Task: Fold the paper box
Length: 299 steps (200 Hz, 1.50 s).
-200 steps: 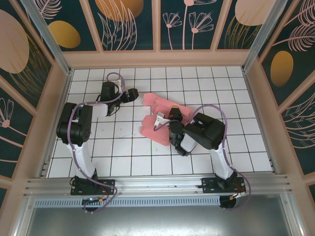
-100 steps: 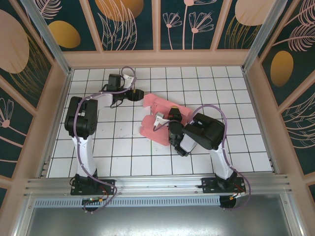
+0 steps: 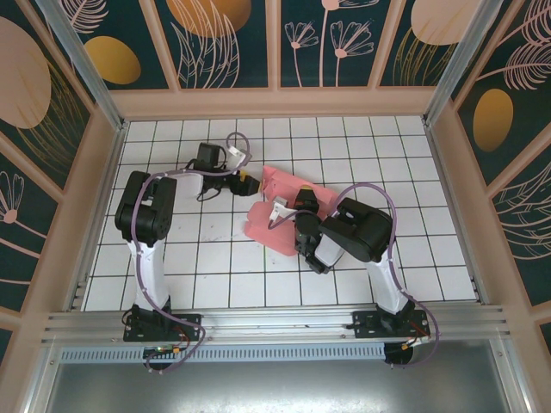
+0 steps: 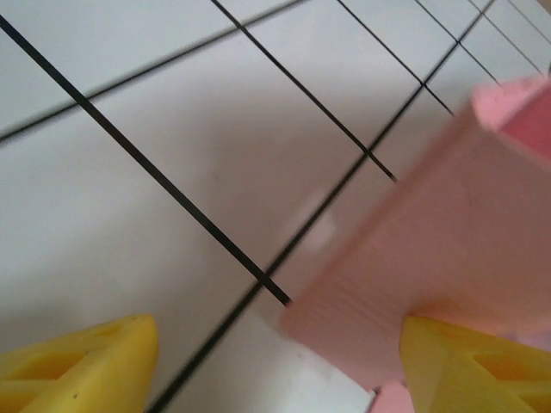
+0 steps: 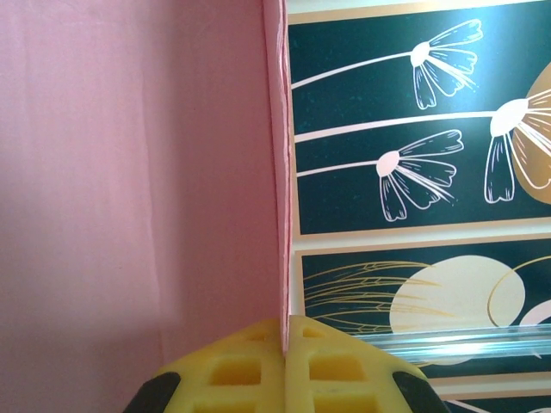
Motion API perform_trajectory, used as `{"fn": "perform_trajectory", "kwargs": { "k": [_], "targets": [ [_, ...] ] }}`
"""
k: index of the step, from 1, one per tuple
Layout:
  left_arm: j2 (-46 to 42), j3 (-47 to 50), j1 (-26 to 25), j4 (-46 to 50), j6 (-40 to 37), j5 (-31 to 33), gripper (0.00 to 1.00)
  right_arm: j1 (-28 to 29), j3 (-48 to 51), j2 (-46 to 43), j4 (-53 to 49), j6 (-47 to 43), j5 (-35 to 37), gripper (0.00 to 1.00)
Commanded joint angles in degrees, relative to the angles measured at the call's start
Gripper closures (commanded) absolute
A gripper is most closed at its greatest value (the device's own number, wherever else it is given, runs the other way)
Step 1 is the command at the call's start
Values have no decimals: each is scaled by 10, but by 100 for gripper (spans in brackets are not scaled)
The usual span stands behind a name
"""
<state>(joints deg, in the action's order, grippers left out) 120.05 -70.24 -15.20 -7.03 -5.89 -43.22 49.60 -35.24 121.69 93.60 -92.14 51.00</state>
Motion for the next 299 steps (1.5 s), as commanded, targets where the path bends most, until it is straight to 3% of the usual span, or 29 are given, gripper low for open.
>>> {"fn": "perform_trajectory", "kwargs": {
  "k": [1, 82, 123, 185, 206, 215, 221, 238, 274, 299],
  "targets": [
    [-27, 20, -16, -12, -18, -28, 26, 7, -3, 24, 29, 21, -7, 100],
    [-38, 17, -28, 28, -51, -83, 30, 2, -7, 31, 30, 28, -8, 100],
    [-39, 16, -12, 34, -56, -37, 23, 0, -2, 27, 31, 30, -7, 100],
    [-57, 44, 51, -118, 62, -107, 29, -3, 4, 19, 33, 31, -4, 100],
    [-37, 17, 55, -125, 92, -58, 35, -3, 4, 19, 33, 31, -4, 100],
    [-17, -6, 55, -120, 114, -29, 52, -2, 3, 17, 33, 29, -5, 100],
    [-3, -26, 54, -110, 123, -21, 58, -2, 2, 17, 33, 28, -6, 100],
    [25, -68, 43, -78, 110, -7, 59, -3, -2, 16, 33, 27, -8, 100],
    [70, -154, 10, 39, 11, 45, 60, -3, -9, 15, 33, 23, -9, 100],
    [95, -184, 2, 75, -11, 37, 61, -3, -9, 14, 33, 22, -11, 100]
  ]
}}
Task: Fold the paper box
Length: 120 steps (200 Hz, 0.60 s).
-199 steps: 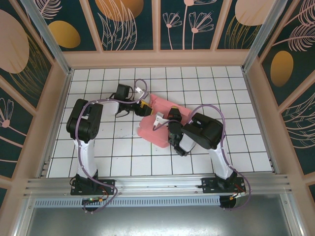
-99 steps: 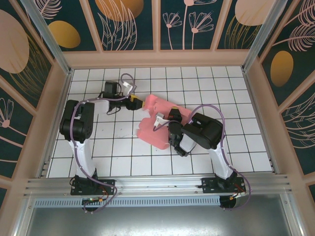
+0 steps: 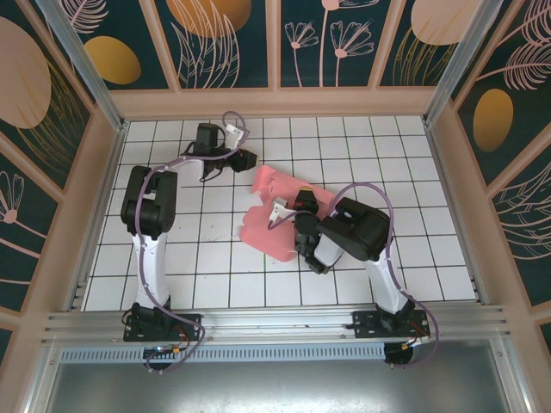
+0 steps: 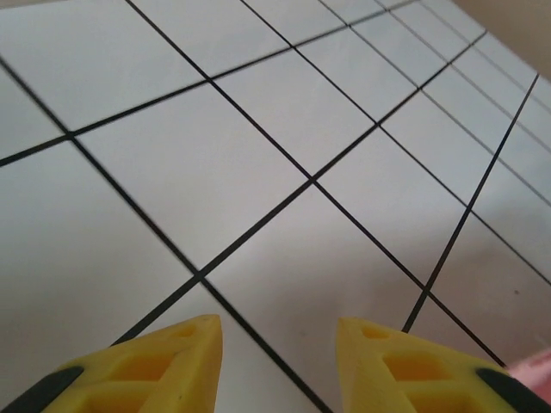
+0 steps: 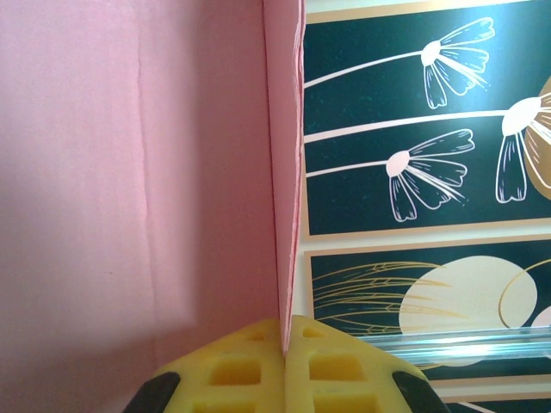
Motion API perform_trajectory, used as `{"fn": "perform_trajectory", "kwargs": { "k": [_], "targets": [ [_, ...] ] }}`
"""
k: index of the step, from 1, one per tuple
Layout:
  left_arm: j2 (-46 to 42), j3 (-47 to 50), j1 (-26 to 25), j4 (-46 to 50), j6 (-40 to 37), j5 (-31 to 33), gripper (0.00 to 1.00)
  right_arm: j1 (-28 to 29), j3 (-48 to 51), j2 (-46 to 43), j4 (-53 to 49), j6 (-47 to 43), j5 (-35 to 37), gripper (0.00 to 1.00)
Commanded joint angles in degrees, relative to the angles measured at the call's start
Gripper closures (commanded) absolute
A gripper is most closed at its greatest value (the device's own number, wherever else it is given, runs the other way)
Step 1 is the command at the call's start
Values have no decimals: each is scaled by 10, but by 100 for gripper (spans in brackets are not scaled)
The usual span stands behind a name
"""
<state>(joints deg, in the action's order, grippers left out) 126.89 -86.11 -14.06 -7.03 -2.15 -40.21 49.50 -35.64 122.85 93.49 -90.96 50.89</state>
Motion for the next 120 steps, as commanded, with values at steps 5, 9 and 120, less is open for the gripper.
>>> {"fn": "perform_trajectory", "kwargs": {
  "k": [5, 9, 120],
  "targets": [
    [27, -27, -10, 78, -51, -1, 62, -3, -5, 2, 34, 10, -10, 100],
    [25, -27, -11, 82, -54, -7, 62, -3, -5, 2, 34, 10, -10, 100],
    [-89, 126, -25, 47, -66, -121, 60, -4, -18, 10, 35, 3, -14, 100]
  ]
}}
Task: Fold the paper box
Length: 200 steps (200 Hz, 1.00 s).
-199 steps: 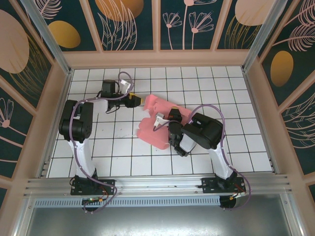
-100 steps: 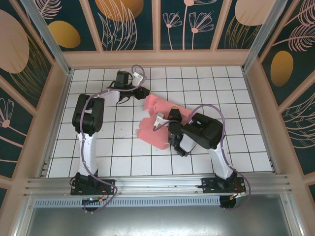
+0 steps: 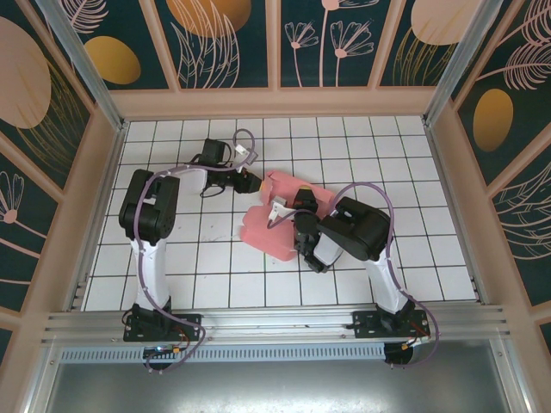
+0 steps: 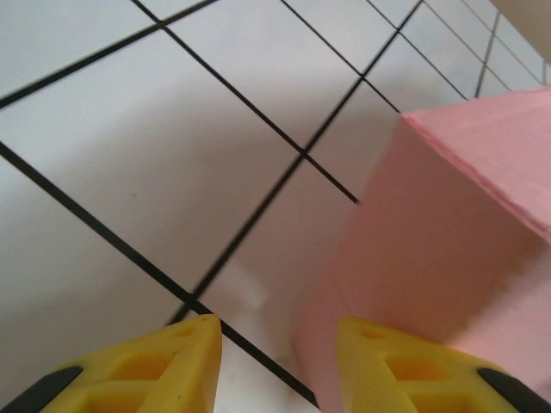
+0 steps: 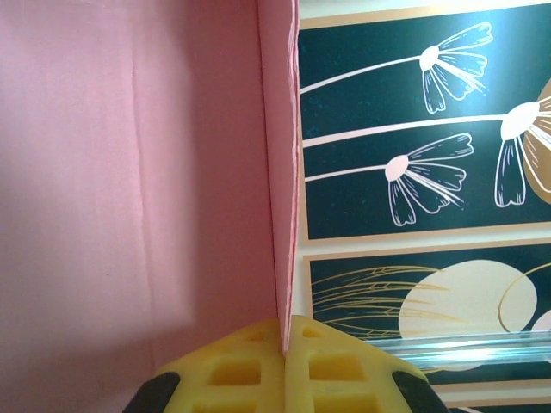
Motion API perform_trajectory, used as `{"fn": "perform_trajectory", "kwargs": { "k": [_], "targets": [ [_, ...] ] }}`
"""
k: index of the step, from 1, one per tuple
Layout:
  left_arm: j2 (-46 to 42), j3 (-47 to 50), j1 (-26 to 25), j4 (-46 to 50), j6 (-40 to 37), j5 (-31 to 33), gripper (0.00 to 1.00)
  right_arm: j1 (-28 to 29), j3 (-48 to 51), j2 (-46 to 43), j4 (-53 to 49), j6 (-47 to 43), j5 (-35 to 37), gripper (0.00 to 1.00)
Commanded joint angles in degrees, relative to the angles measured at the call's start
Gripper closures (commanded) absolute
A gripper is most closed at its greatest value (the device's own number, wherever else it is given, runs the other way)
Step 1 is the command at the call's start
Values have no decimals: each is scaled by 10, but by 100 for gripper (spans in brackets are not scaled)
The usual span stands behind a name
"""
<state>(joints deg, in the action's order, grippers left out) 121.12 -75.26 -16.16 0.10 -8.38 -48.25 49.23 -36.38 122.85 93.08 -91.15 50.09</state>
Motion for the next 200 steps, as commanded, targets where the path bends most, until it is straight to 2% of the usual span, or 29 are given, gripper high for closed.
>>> {"fn": "perform_trajectory", "kwargs": {
  "k": [1, 66, 100, 153, 200],
  "targets": [
    [-32, 18, -4, -25, -4, -40, 59, -1, -11, 10, 39, 5, -7, 100],
    [-23, 31, -14, -40, 2, -30, 51, -2, -14, 10, 38, 5, -7, 100],
    [-33, 54, -14, -59, 5, -33, 42, -4, -12, 8, 36, 9, -8, 100],
    [-34, 63, -15, -82, 23, -45, 41, -5, -11, 4, 30, 14, -10, 100],
    [-49, 86, -14, -106, 30, -60, 33, -4, -11, 2, 28, 18, -10, 100]
  ]
}}
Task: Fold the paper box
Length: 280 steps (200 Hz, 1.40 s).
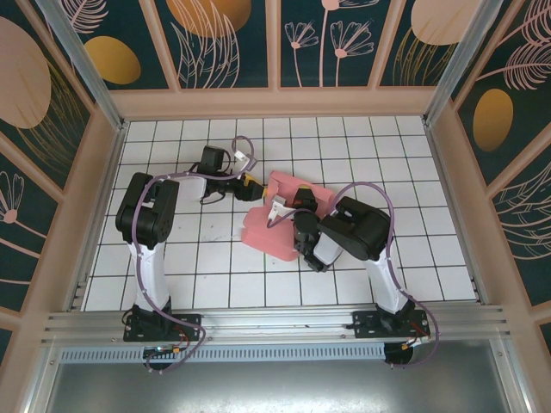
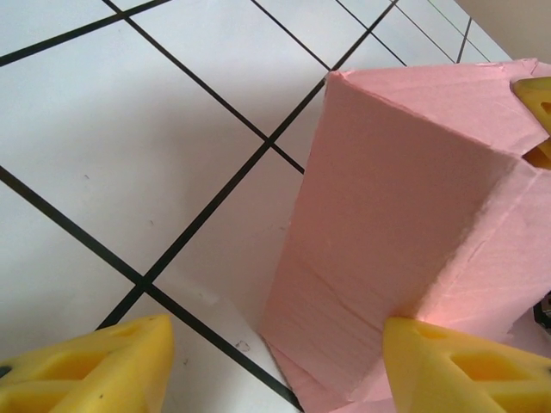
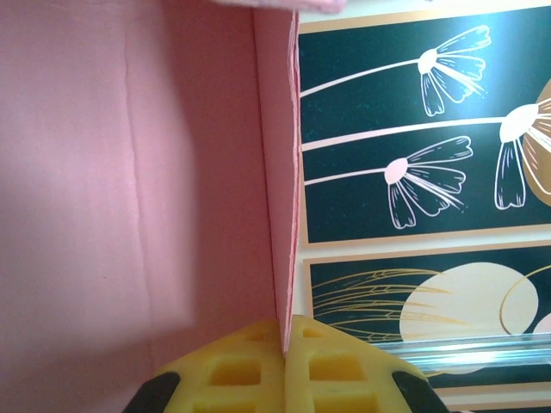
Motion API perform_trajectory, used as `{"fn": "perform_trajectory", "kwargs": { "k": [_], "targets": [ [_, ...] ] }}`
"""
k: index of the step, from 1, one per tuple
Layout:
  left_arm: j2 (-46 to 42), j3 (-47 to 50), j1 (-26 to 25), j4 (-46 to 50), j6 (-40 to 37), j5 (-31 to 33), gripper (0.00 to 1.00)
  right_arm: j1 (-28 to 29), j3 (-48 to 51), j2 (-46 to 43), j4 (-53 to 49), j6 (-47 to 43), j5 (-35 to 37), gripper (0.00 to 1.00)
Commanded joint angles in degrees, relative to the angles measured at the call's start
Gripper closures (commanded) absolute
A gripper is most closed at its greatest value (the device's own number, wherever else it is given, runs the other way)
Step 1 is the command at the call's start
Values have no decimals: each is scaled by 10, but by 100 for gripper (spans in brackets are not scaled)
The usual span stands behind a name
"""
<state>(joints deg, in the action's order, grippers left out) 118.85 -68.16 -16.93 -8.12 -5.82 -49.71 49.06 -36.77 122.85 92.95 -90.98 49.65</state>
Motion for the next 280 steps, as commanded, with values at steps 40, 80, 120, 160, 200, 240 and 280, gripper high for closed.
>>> {"fn": "perform_trajectory", "kwargs": {
  "k": [40, 80, 120, 160, 200, 240, 280],
  "targets": [
    [-27, 19, -8, -40, 16, -69, 29, -2, -11, 7, 26, 18, -6, 100],
    [-22, 17, -8, -35, 13, -65, 31, -2, -12, 6, 25, 18, -5, 100],
    [-2, -1, -12, -17, 4, -60, 44, -1, -12, 2, 25, 19, -6, 100],
    [5, -9, -14, -12, 4, -45, 45, 2, -8, -12, 0, 44, -15, 100],
    [9, -10, -16, -9, 3, -45, 47, 6, -9, -37, -68, 92, -26, 100],
    [15, -10, -19, -9, 6, -37, 45, 8, -8, -58, -118, 134, -36, 100],
    [13, -8, -18, -10, 6, -34, 45, 9, -15, -91, -193, 179, -53, 100]
  ]
}}
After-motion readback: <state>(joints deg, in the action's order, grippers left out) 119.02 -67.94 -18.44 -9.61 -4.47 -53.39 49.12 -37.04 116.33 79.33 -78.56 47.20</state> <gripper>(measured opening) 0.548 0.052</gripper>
